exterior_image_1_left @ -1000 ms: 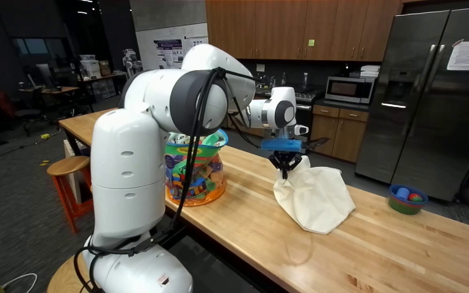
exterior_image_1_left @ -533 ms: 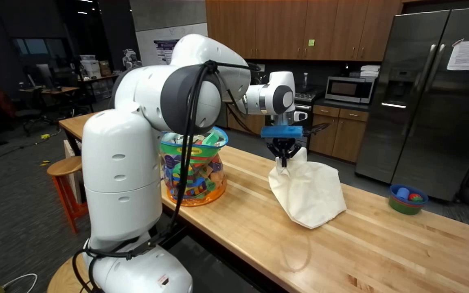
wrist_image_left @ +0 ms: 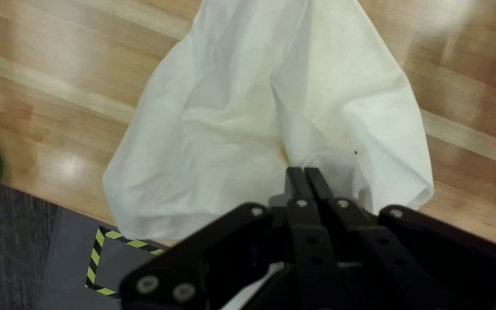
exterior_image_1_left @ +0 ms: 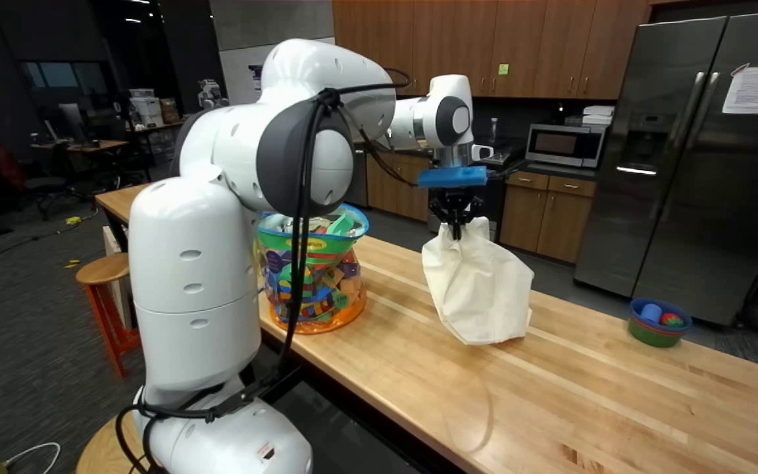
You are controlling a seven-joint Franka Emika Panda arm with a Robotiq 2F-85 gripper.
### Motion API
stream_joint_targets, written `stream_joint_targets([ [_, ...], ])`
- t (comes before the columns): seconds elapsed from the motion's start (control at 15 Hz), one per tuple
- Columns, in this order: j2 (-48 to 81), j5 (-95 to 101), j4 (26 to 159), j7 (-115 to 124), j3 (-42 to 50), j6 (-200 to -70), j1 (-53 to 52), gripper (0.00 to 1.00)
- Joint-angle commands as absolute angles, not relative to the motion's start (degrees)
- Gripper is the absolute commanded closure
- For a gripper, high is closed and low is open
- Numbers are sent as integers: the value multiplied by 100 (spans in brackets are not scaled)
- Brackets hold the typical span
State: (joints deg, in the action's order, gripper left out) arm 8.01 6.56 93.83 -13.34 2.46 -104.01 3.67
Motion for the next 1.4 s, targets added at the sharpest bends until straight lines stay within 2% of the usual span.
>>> stream_joint_targets([
  [0.0, 898, 680, 8712, -1434, 217, -9832, 324, 99],
  [1.33, 1402, 933, 5759, -1495, -259, -8469, -423, 99],
])
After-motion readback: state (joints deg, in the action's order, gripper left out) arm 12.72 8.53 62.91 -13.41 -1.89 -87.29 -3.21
